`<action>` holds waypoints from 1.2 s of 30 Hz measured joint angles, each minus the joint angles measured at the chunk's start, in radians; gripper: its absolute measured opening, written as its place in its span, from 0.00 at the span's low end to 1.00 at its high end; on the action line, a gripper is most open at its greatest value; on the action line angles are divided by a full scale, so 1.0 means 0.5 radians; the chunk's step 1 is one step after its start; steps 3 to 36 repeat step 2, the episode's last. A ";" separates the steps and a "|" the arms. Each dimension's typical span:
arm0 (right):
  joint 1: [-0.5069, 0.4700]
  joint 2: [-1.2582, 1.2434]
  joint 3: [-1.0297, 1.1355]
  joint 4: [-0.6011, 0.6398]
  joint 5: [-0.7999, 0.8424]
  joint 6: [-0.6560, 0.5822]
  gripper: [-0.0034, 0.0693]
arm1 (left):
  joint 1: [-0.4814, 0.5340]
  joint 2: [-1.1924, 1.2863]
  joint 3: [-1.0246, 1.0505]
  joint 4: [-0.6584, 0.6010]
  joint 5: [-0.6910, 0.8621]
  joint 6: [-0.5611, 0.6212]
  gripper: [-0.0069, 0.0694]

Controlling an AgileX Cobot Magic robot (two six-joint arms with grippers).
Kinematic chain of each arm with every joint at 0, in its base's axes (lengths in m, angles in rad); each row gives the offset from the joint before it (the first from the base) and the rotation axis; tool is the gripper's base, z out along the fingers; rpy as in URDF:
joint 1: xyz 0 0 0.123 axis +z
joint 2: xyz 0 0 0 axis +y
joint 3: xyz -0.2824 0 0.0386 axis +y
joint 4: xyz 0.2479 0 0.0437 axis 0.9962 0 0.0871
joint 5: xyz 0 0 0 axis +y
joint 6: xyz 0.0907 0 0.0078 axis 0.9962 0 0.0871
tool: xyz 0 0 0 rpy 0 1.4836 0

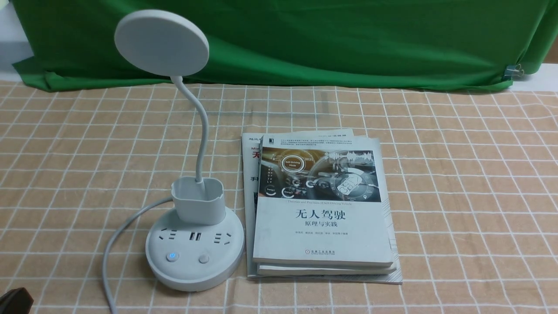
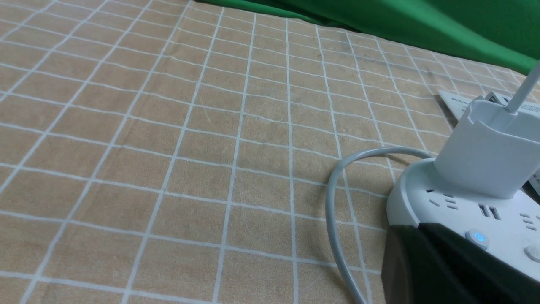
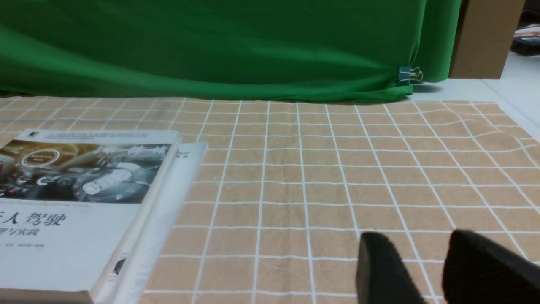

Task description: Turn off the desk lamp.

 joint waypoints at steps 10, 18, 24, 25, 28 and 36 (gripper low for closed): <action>0.000 0.000 0.000 0.000 0.000 0.000 0.38 | 0.000 0.000 0.000 0.000 0.000 0.000 0.10; 0.000 0.000 0.000 0.000 0.000 0.000 0.38 | 0.000 0.000 0.000 0.000 0.000 0.000 0.10; 0.000 0.000 0.000 0.000 0.000 0.000 0.38 | 0.000 0.000 0.000 0.000 0.000 0.000 0.10; 0.000 0.000 0.000 0.000 0.000 0.000 0.38 | 0.000 0.000 0.000 0.000 0.000 0.000 0.10; 0.000 0.000 0.000 0.000 0.000 0.000 0.38 | 0.000 0.000 0.000 0.000 0.000 0.000 0.10; 0.000 0.000 0.000 0.000 0.000 0.000 0.38 | 0.000 0.000 0.000 0.000 0.000 0.000 0.10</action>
